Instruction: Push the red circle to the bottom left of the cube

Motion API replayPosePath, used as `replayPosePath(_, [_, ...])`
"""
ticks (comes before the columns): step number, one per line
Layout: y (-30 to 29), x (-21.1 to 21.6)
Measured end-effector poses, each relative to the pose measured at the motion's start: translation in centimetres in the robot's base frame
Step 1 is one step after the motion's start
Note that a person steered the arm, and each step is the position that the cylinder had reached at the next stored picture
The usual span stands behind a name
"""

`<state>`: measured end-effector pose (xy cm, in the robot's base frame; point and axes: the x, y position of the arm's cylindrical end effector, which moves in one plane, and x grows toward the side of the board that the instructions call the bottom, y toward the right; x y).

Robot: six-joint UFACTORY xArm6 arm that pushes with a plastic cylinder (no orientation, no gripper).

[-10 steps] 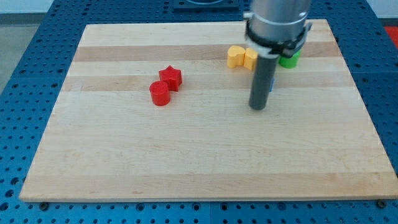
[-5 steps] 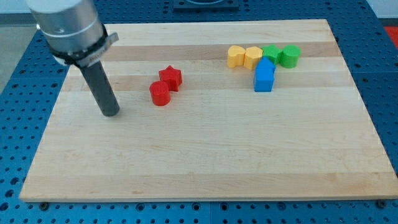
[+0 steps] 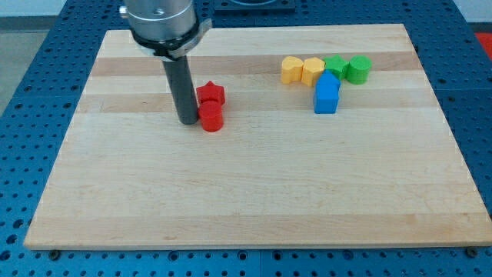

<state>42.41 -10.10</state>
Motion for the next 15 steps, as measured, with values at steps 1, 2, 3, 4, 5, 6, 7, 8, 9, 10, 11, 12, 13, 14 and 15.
replayPosePath(1, [1.5,1.2])
replayPosePath(2, [2.3,2.4])
replayPosePath(3, [3.7,2.4])
replayPosePath(4, [5.9,2.1])
replayPosePath(5, [7.9,1.8])
replayPosePath(6, [7.9,0.0])
replayPosePath(7, [7.8,-2.2])
replayPosePath(8, [7.8,-3.4])
replayPosePath(9, [8.7,-3.5])
replayPosePath(10, [10.1,-2.6])
replayPosePath(11, [11.7,-0.8])
replayPosePath(12, [12.5,-0.3])
replayPosePath(13, [12.5,0.3])
replayPosePath(14, [12.5,1.6])
replayPosePath(15, [12.5,2.7])
